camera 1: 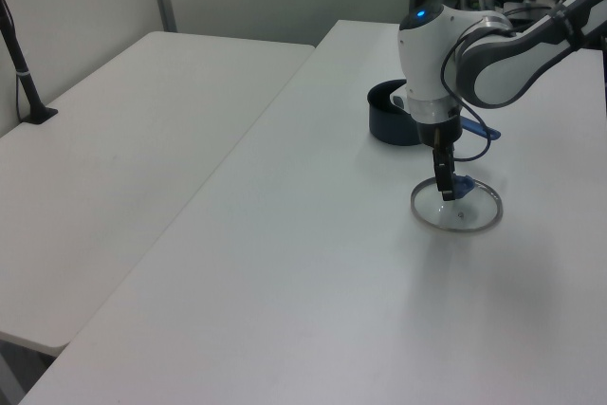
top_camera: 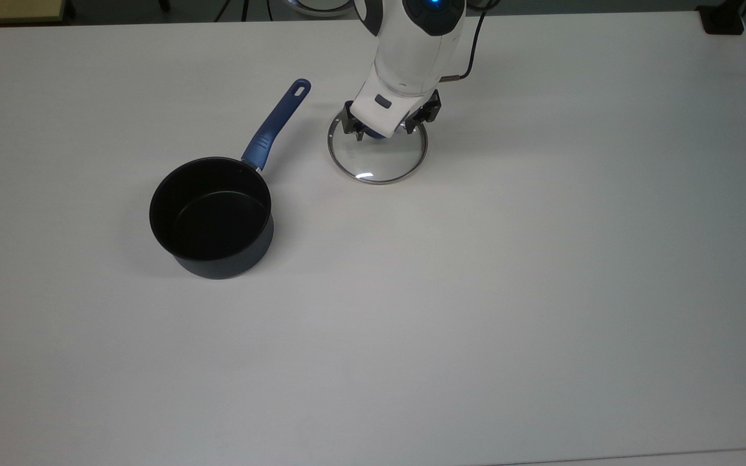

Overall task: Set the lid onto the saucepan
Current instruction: 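Close the gripper on the blue knob of the glass lid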

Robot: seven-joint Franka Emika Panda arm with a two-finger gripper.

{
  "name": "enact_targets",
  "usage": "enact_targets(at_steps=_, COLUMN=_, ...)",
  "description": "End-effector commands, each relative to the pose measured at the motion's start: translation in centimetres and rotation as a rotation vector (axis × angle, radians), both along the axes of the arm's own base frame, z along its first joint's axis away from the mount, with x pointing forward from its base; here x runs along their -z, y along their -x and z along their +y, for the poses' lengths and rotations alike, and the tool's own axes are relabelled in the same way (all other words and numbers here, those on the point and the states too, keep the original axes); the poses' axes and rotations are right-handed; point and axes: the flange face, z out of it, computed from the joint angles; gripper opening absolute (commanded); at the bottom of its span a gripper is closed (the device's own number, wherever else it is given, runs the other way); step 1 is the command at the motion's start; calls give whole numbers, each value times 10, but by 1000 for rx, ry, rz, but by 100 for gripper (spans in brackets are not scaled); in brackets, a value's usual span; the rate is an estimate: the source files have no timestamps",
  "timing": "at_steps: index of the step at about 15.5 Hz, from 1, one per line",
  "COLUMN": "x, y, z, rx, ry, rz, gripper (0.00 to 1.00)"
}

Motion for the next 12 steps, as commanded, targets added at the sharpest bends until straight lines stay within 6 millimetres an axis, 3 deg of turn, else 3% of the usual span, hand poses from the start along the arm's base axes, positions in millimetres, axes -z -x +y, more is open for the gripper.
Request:
enact_targets(at_steps=1, x=4, y=-2, z=-6, rx=29, ry=5, rz=-11, gripper=85)
enact_targets(at_steps=6, x=4, y=-3, z=-6, rx=119, ry=20, rz=-25, gripper=68)
enact_targets(at_steps=12, x=1, y=-2, z=-3, rx=142, ry=22, rz=-33, gripper=57)
